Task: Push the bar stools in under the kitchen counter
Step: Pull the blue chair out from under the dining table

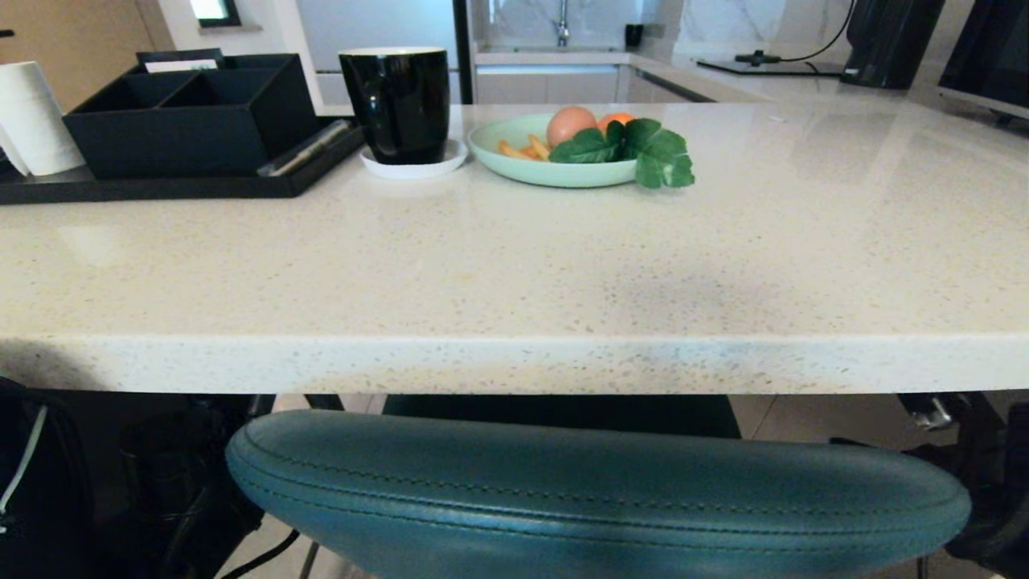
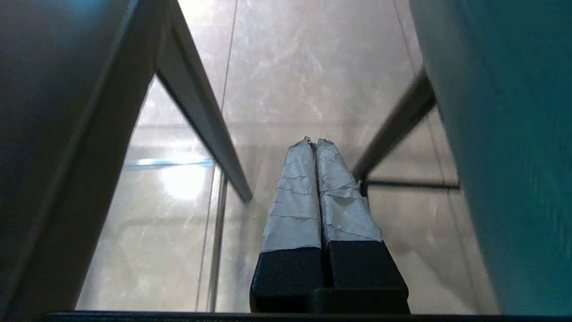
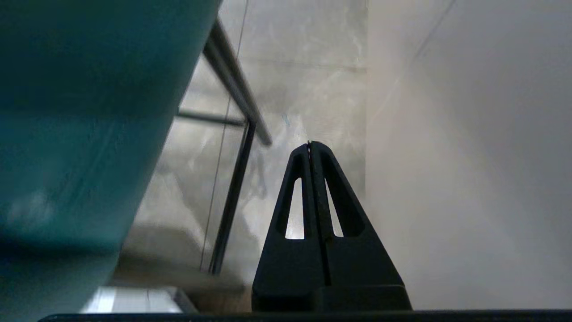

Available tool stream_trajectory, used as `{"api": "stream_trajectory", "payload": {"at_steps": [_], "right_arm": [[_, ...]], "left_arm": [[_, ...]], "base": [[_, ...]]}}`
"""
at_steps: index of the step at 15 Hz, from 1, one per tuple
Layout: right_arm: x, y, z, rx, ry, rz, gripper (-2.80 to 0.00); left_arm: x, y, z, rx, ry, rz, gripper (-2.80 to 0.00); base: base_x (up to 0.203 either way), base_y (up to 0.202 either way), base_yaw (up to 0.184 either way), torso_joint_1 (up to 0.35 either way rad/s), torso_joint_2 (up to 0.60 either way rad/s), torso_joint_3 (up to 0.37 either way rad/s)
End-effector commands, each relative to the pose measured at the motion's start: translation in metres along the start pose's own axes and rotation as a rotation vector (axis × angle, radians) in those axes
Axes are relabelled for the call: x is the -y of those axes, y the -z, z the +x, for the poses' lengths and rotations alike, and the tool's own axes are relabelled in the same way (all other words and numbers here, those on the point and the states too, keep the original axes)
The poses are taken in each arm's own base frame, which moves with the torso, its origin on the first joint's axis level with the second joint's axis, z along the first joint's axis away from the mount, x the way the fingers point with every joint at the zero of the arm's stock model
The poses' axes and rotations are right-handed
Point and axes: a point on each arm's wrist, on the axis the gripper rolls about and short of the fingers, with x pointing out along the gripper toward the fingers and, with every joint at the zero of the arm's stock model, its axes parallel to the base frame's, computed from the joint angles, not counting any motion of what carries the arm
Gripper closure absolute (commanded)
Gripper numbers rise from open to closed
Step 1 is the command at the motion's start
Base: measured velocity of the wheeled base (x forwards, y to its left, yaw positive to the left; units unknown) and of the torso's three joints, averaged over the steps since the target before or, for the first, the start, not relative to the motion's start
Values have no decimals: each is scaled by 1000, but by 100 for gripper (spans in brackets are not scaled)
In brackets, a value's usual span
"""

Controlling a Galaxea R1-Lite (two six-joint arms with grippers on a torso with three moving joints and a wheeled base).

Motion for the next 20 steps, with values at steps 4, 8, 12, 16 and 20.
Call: {"api": "stream_trajectory", "payload": {"at_steps": [4, 8, 12, 16, 20], "right_arm": [[-16, 1, 35, 125, 21, 3, 0], [-23, -3, 36, 151, 8, 50, 0], [-33, -10, 41, 180, -1, 85, 0], [-35, -22, 53, 221, 32, 107, 0], [-35, -30, 57, 263, 56, 139, 0]], "left_arm": [[5, -15, 10, 81, -3, -30, 0], [17, -18, 16, 103, 17, -30, 0], [32, -26, 25, 148, 13, -39, 0], [31, -31, 32, 173, -16, -52, 0], [29, -41, 39, 217, -33, -70, 0]], "base": [[0, 0, 0, 0, 0, 0], [0, 0, 0, 0, 0, 0], [0, 0, 0, 0, 0, 0], [0, 0, 0, 0, 0, 0], [0, 0, 0, 0, 0, 0]]}}
